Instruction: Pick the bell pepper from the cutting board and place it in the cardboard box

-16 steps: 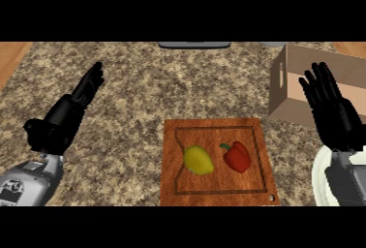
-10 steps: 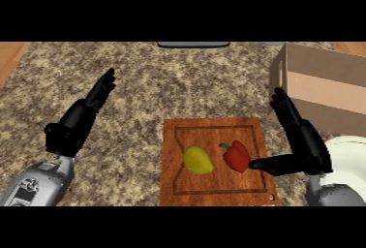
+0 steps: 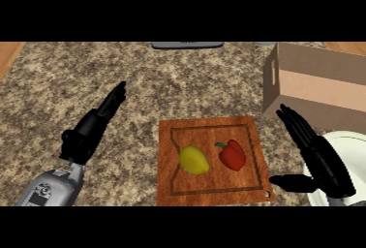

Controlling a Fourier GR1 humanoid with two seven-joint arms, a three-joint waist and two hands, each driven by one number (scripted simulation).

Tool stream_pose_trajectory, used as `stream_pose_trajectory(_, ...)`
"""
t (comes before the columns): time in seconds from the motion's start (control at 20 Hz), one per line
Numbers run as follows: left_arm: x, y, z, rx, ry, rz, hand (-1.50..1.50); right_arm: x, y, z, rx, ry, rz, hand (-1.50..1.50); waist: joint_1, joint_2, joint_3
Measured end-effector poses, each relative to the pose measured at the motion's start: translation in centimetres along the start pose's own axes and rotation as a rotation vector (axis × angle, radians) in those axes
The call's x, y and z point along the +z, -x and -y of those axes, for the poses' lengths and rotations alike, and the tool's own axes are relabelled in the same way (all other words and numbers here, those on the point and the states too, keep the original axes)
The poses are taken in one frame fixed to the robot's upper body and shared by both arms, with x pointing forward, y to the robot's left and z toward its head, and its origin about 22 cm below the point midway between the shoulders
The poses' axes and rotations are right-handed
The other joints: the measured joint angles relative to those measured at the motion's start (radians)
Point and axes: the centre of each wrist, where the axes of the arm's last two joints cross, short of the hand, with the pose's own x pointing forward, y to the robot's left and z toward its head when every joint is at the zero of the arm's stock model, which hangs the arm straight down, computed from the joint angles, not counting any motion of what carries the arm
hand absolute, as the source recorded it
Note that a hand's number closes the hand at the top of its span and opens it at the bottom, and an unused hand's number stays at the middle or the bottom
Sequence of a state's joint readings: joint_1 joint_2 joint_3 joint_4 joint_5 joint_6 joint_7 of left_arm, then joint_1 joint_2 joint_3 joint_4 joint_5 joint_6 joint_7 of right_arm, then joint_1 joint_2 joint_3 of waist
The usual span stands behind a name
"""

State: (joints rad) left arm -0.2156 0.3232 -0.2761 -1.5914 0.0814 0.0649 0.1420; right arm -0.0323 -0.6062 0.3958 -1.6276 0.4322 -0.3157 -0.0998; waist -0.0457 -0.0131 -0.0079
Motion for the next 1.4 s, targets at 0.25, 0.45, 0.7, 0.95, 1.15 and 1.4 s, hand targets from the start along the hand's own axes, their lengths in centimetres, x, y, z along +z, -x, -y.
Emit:
stream_pose_trajectory(0.25, 0.3, 1.2, 0.2, 0.009, 0.005, -0.007, 0.0, 2.2, -3.7, 0.7, 0.229, -0.014, 0.054, -1.5, -0.001, 0.0, 0.001)
stream_pose_trajectory(0.45, 0.2, 1.4, 0.3, 0.012, 0.011, -0.003, 0.0, 3.7, -8.0, 2.5, 0.299, -0.095, 0.02, -1.5, 0.005, 0.002, 0.002)
stream_pose_trajectory(0.7, -0.1, 1.4, 0.9, 0.01, 0.035, 0.014, 0.0, 5.0, -13.0, 4.0, 0.311, -0.232, -0.067, -1.5, 0.026, 0.008, 0.003)
stream_pose_trajectory(0.95, -0.6, 1.7, 0.4, 0.017, 0.04, 0.024, 0.0, 4.2, -15.7, 3.4, 0.309, -0.309, -0.154, -1.5, 0.042, 0.012, 0.005)
stream_pose_trajectory(1.15, -0.7, 1.9, 0.8, 0.022, 0.042, 0.021, 0.0, 3.0, -16.9, 2.7, 0.272, -0.322, -0.186, -1.5, 0.045, 0.013, 0.007)
stream_pose_trajectory(1.4, -0.8, 2.0, 1.3, 0.016, 0.042, 0.025, 0.0, 1.0, -16.9, 0.7, 0.262, -0.333, -0.21, -1.5, 0.046, 0.013, 0.008)
